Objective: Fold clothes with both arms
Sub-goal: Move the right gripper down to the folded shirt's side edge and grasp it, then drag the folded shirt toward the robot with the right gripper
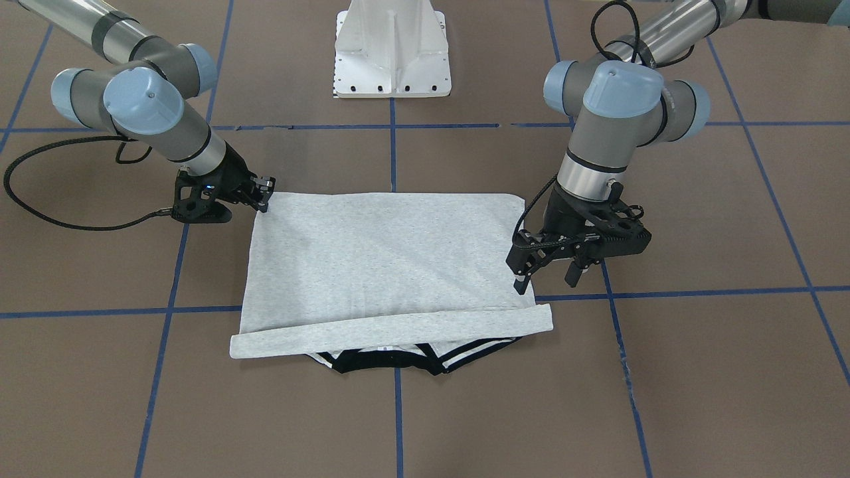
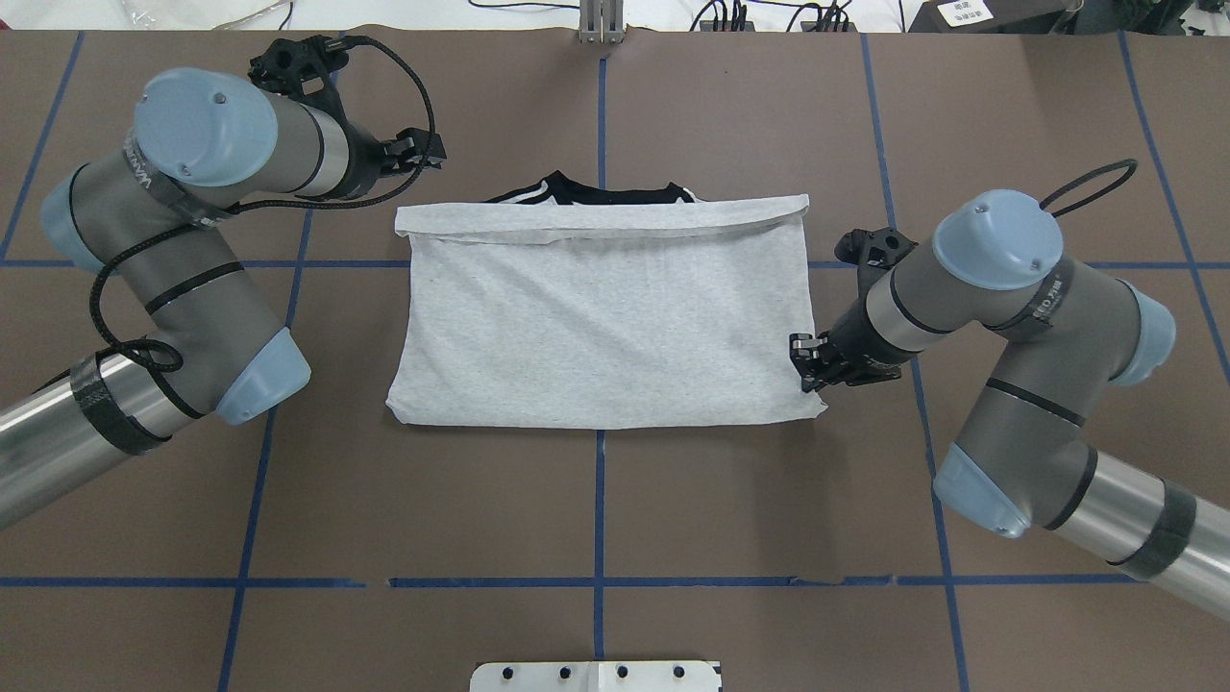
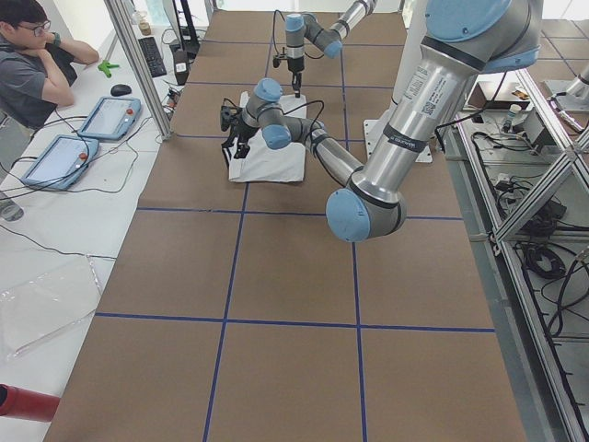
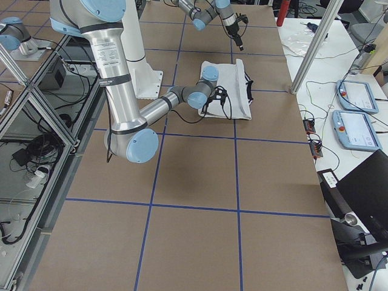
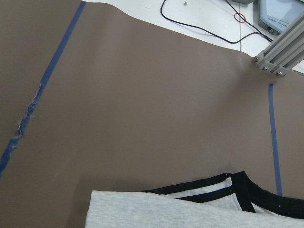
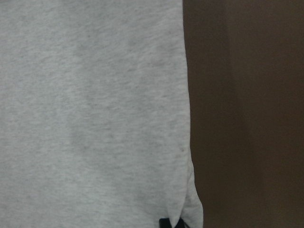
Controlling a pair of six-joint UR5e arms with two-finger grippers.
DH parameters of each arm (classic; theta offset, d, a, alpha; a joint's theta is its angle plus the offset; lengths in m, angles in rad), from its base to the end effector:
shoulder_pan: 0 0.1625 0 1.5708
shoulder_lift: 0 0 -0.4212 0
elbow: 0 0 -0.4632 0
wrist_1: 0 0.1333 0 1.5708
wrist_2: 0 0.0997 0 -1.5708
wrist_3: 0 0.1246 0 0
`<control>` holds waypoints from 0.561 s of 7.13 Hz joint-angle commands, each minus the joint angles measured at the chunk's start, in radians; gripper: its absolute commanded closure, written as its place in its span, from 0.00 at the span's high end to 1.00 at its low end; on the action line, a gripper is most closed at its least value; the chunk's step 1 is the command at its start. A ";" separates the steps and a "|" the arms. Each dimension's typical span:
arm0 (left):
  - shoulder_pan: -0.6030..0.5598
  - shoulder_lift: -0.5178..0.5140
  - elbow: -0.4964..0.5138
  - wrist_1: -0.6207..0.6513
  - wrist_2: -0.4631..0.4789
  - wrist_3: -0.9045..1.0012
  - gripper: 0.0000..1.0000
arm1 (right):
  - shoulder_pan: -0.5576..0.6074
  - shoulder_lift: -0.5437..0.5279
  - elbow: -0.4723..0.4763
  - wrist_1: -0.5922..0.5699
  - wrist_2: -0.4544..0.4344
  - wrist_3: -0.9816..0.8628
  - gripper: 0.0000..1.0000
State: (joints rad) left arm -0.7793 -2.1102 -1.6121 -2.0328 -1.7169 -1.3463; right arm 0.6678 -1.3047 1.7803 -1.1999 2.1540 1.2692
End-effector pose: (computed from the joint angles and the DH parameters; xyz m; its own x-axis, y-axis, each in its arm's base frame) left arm 0.4600 -0.6163 0.2458 0.4843 -0.1689 -0.8584 0.5108 0.8512 0.1208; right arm -0.4833 -0.4635 0.3510 0.5541 0.1212 0.8235 -0.0298 0.9916 -0.1260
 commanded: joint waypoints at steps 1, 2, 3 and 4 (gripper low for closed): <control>0.000 0.003 0.000 0.000 0.000 -0.001 1.00 | -0.001 -0.129 0.132 0.002 0.007 0.001 0.00; 0.000 0.003 0.000 0.000 0.002 -0.005 1.00 | -0.010 -0.210 0.202 0.006 0.009 0.001 0.00; 0.002 0.004 0.000 0.000 0.005 -0.008 1.00 | -0.055 -0.281 0.265 0.006 0.007 0.002 0.00; 0.002 0.004 -0.002 0.000 0.008 -0.010 1.00 | -0.123 -0.312 0.301 0.006 0.007 0.005 0.00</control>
State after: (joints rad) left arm -0.7782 -2.1069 -1.6127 -2.0325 -1.7124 -1.3533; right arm 0.6112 -1.5569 2.0222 -1.1942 2.1616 1.2719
